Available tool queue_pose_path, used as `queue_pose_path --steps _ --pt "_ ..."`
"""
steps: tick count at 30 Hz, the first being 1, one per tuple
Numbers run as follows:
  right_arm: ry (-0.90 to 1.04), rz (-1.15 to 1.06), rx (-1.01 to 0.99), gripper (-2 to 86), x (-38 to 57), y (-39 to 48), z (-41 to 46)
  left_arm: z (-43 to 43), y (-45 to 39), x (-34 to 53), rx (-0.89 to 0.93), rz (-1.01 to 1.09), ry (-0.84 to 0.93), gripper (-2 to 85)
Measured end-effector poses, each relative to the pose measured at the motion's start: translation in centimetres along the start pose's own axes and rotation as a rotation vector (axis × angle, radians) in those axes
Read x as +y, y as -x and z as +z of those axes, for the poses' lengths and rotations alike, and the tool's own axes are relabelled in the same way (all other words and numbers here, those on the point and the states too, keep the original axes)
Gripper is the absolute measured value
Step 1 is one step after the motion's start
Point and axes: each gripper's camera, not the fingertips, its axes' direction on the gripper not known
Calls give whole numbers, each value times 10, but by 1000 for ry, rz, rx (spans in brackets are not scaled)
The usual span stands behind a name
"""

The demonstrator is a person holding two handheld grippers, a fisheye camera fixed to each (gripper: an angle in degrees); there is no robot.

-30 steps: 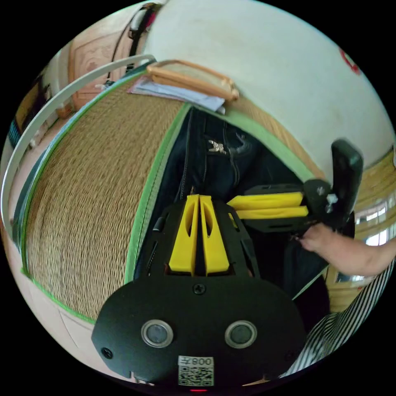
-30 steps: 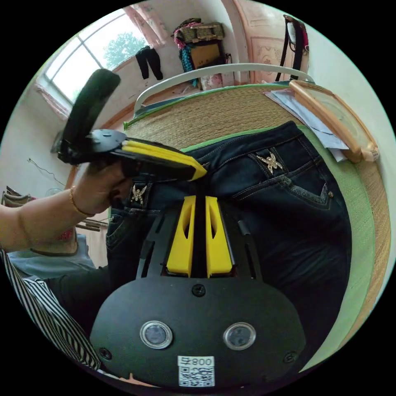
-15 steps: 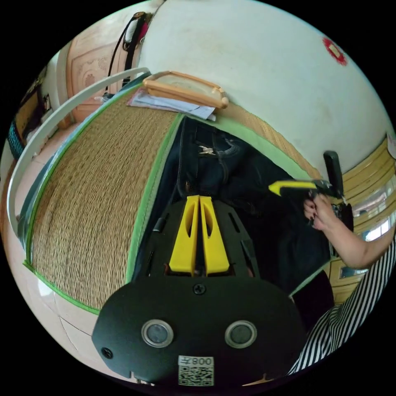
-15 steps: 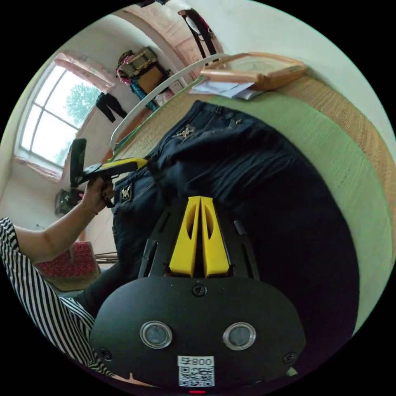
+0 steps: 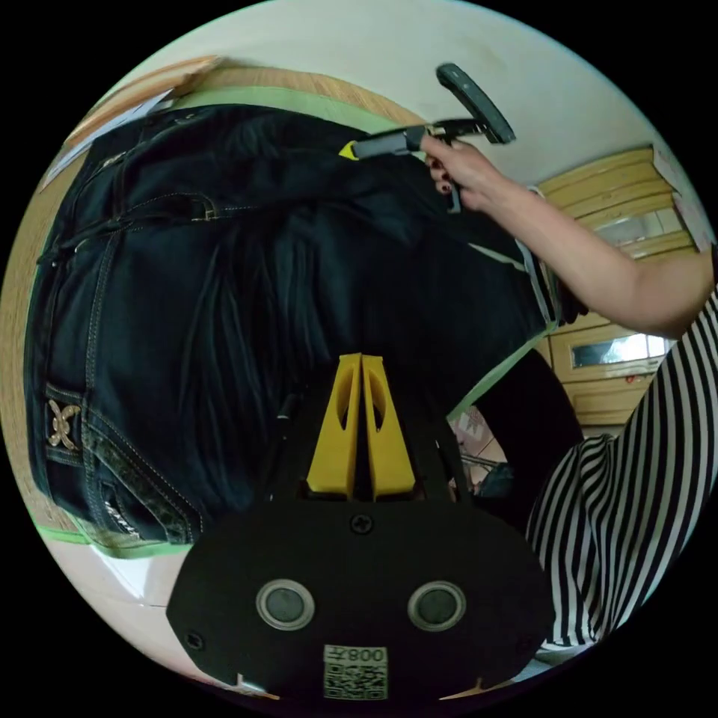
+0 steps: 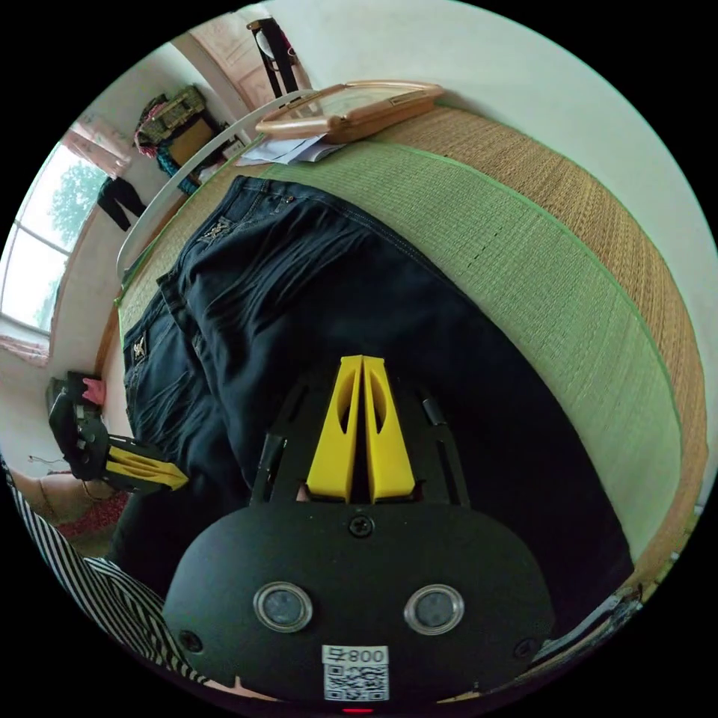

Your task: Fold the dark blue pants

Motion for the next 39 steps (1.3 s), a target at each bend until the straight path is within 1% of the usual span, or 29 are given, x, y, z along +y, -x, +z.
queue_pose_path --steps 3,7,9,11,12,15,16,19,21,23,24,26,28,30,31,32,33,35,37,39 --pt "12 -41 -3 0 -23 -12 -3 9 -8 -6 -16 39 44 0" --pt "38 -15 -104 1 -36 -27 -13 19 -7 -16 23 16 62 0" --pt "30 -19 -119 1 -36 -22 -21 21 -7 -21 46 19 46 0" --pt "-6 -25 -138 1 -36 -13 -35 20 -12 -30 82 31 -17 0" --pt "-16 -26 -123 1 -39 -7 -41 22 -13 -33 81 37 -18 0" --pt "40 -31 2 1 -52 3 -30 50 -24 -45 23 78 74 1" --pt "23 -36 -4 1 -54 1 -31 53 -26 -43 21 86 38 1" --pt "37 -20 -66 1 -65 -3 -46 56 -19 -47 78 39 47 0" --pt "5 -54 -81 1 -70 8 -64 43 -13 -49 46 17 -34 0" --pt "-4 -102 -89 1 -75 28 -80 15 9 -56 -57 -58 -164 0" --pt "-14 -137 -124 1 -74 43 -90 7 16 -57 -83 -78 -201 0" --pt "-12 -180 -167 1 -69 65 -97 -18 45 -67 -212 -169 -320 0" --pt "26 -210 -180 1 -58 86 -92 -27 67 -74 -280 -238 -386 1" --pt "93 -216 -155 2 -51 97 -78 -25 88 -80 -325 -310 -398 1" --pt "48 -197 -154 2 -47 99 -82 -13 102 -85 -372 -352 -321 1" --pt "35 -190 -156 2 -47 100 -85 1 111 -87 -348 -357 -281 1" --pt "40 -185 -166 2 -52 100 -92 0 110 -84 -345 -352 -326 1" --pt "43 -168 -192 1 -63 98 -109 3 108 -87 -336 -372 -314 1" --pt "-18 -112 -167 1 -64 86 -147 4 94 -88 -326 -343 -352 1" --pt "-54 -38 -142 1 -53 70 -175 13 71 -92 -217 -270 -377 1"
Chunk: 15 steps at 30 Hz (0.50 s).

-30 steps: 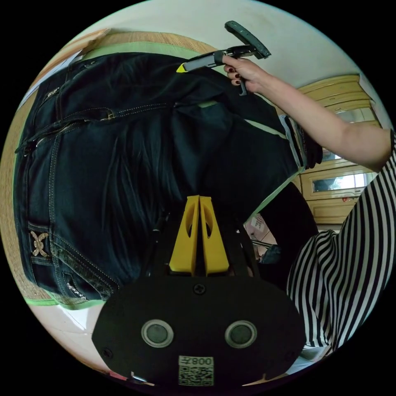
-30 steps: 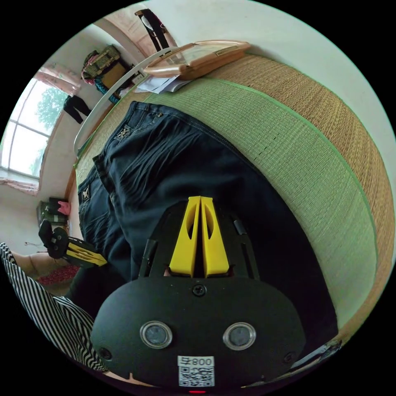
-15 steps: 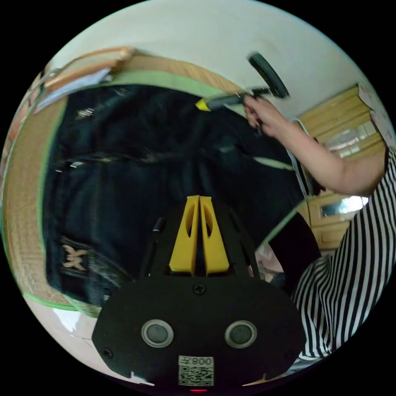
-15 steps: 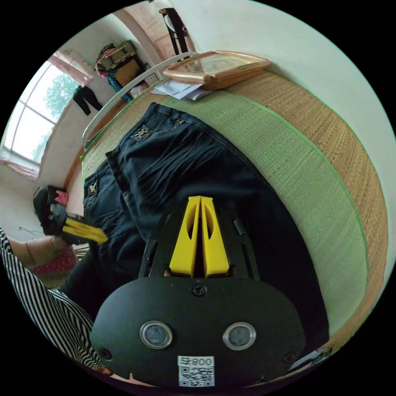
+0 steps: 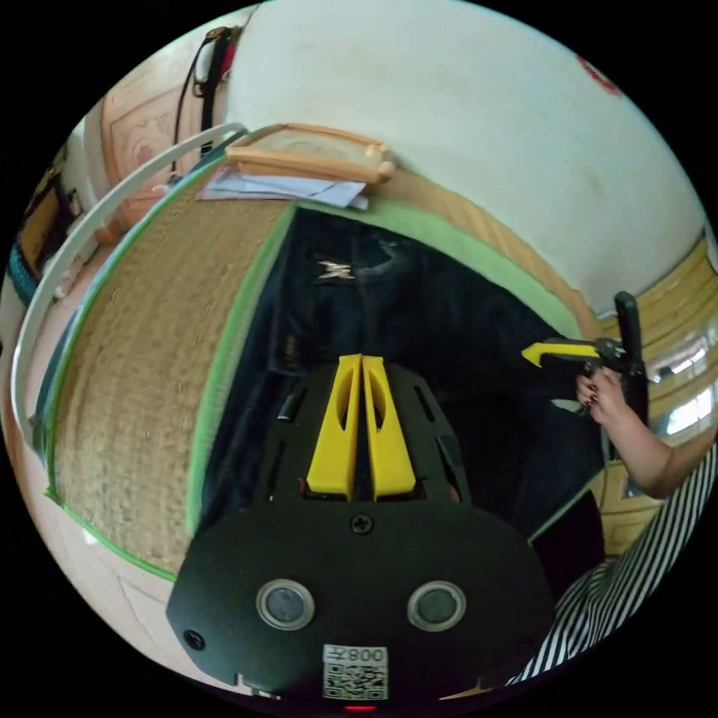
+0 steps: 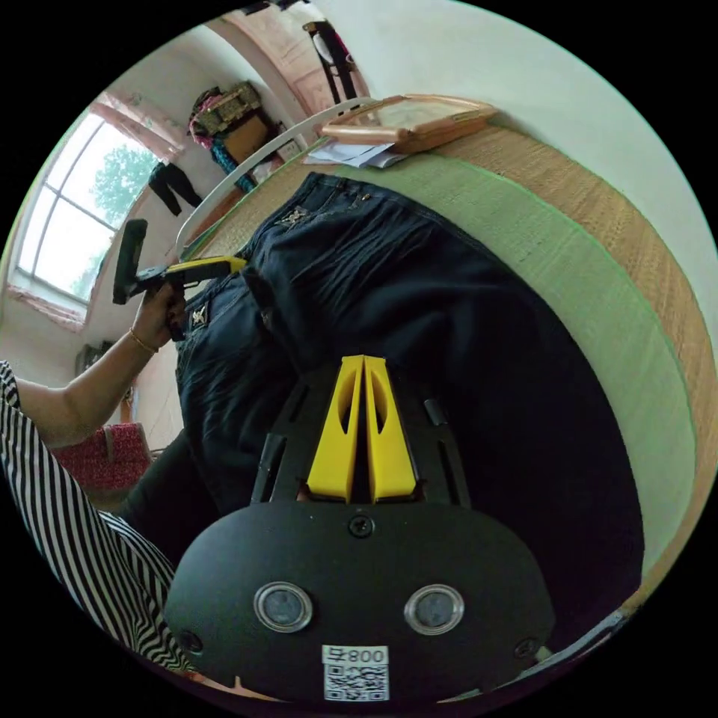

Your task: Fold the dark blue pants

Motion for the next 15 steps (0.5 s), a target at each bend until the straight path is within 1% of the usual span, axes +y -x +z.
queue_pose_path --steps 2,3,4,5,6,7,8,10,13,15 --pt "-3 78 68 1 16 -15 -19 23 -48 10 181 107 63 1" --pt "20 127 127 1 26 -25 -23 32 -63 14 220 137 97 1" --pt "75 168 168 1 31 -34 -20 52 -92 22 279 206 174 1" --pt "101 176 175 1 32 -38 -18 73 -119 31 297 276 252 0" --pt "41 186 132 1 33 -43 -29 83 -130 35 290 300 290 0" --pt "44 221 85 1 26 -49 -36 103 -149 45 267 337 366 0" --pt "50 228 75 1 21 -51 -40 105 -160 51 229 365 313 0" --pt "63 216 83 0 0 -48 -54 110 -168 52 210 388 340 0" --pt "64 210 83 1 -18 -42 -76 119 -172 46 228 361 380 0" --pt "22 218 97 1 -21 -37 -99 118 -179 39 250 357 348 0"
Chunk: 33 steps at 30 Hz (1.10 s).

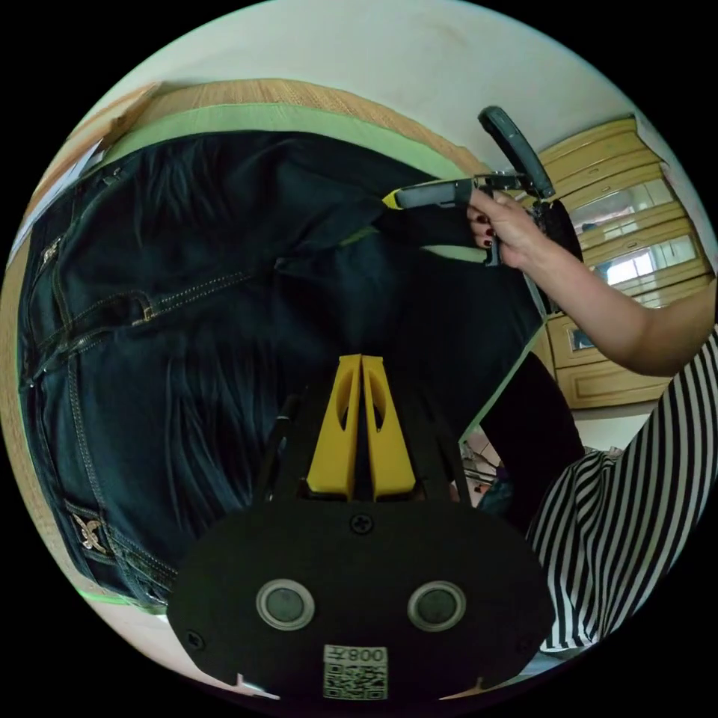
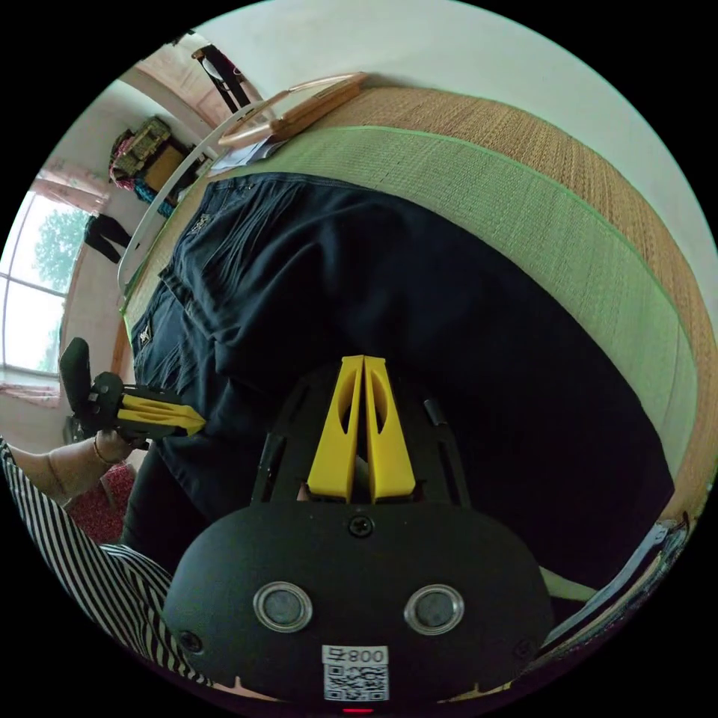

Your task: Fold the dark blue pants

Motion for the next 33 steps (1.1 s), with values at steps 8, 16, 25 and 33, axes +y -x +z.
queue_pose_path --steps 8,16,25,33 --pt "-18 165 133 0 20 -31 -69 40 -14 -84 -128 21 -50 1" --pt "-94 292 204 1 4 -56 -173 85 -25 -117 -171 46 70 1" --pt "-128 685 316 0 33 -188 -267 127 -46 -150 -215 94 122 1" --pt "-83 638 318 0 -20 -177 -331 155 -66 -175 -246 82 140 1"
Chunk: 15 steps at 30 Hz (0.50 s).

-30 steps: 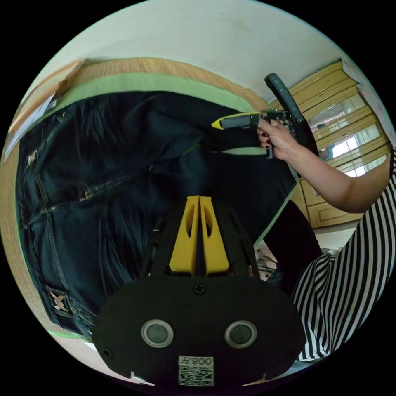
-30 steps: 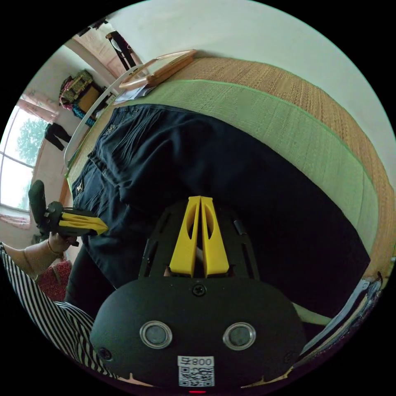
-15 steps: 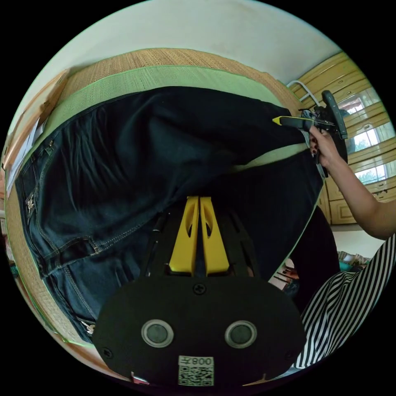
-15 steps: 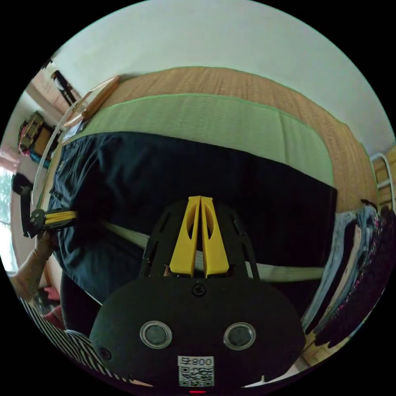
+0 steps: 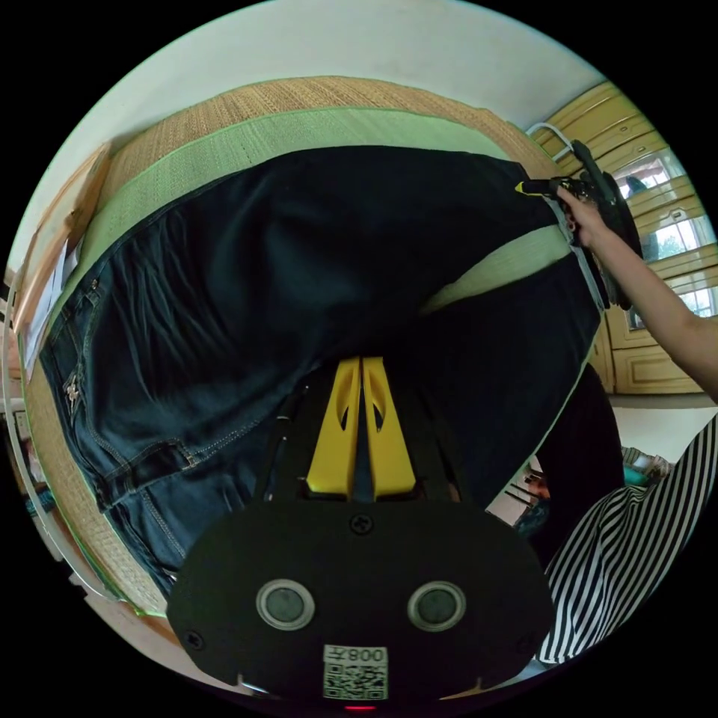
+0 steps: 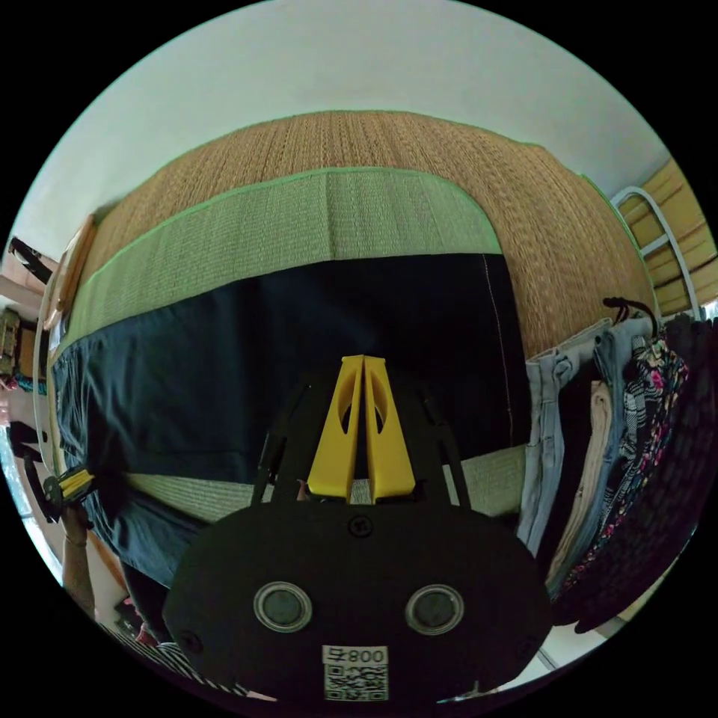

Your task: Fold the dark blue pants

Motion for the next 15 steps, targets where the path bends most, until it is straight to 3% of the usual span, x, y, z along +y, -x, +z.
queue_pose_path --steps 4,10,15 --pt "-43 21 -95 0 52 -19 -66 -4 -33 -7 29 34 -61 0" --pt "48 118 -13 0 178 -56 -113 48 -65 -22 -24 56 52 0" --pt "71 187 -120 0 181 -77 -124 69 -75 -44 -30 30 62 1"
